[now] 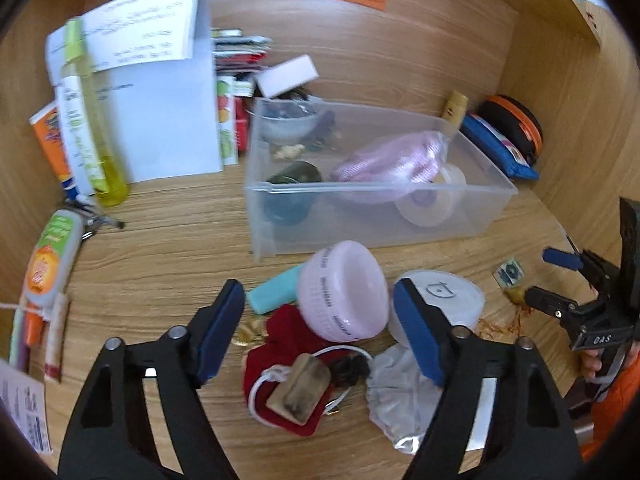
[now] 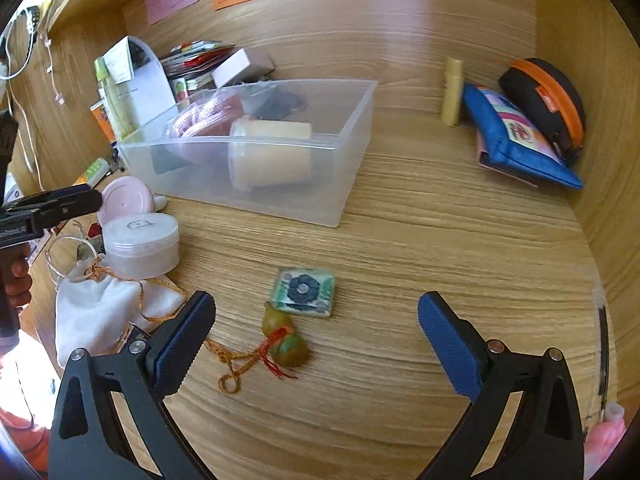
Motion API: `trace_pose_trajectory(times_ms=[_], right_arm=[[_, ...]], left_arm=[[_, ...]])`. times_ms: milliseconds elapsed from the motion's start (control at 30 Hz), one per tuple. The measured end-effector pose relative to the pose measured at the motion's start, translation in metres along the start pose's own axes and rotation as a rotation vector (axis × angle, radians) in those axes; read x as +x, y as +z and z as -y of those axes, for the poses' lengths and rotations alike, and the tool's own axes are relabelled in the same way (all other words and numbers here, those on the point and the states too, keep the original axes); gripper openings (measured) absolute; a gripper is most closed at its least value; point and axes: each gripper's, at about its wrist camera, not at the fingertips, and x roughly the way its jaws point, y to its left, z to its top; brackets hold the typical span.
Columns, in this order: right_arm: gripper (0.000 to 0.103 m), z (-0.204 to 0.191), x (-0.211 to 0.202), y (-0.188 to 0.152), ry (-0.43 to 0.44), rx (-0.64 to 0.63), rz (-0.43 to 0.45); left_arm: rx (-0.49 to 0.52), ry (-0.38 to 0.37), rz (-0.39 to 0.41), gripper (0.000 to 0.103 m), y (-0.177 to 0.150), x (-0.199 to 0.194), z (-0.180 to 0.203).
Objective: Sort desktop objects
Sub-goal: 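Grasp the pink round compact with the left tool while the right tool grasps the flower tile, then carry the pink compact and flower tile over the clear box with both tools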
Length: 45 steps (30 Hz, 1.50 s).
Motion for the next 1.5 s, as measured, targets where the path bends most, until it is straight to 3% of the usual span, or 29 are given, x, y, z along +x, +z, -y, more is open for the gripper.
trace_pose_trajectory(times_ms=[367, 800, 1067, 1233, 1500], right_arm=[[0.075, 0.002, 0.018, 0.010, 0.052, 0.010, -0.074], [0.065, -0.005, 0.028, 0.008, 0.006, -0.039, -0.097], [0.034, -0.003, 0.025, 0.007, -0.031, -0.062, -0.093], [0.031, 0.002, 0.025, 0.007, -0.021, -0.042, -0.090], [0.031, 0.003, 0.014, 0.016, -0.002, -0.021, -0.035]], left_arm=[[0.092, -0.056, -0.058, 0.062, 0.000, 0.015, 0.005], [0.097, -0.082, -0.120, 0.062, 0.005, 0.041, 0.008], [0.085, -0.061, -0.111, 0.061, 0.007, 0.049, 0.010], [0.055, -0.061, -0.099, 0.060, 0.008, 0.047, 0.007], [0.009, -0.074, -0.010, 0.060, 0.018, 0.024, 0.004]])
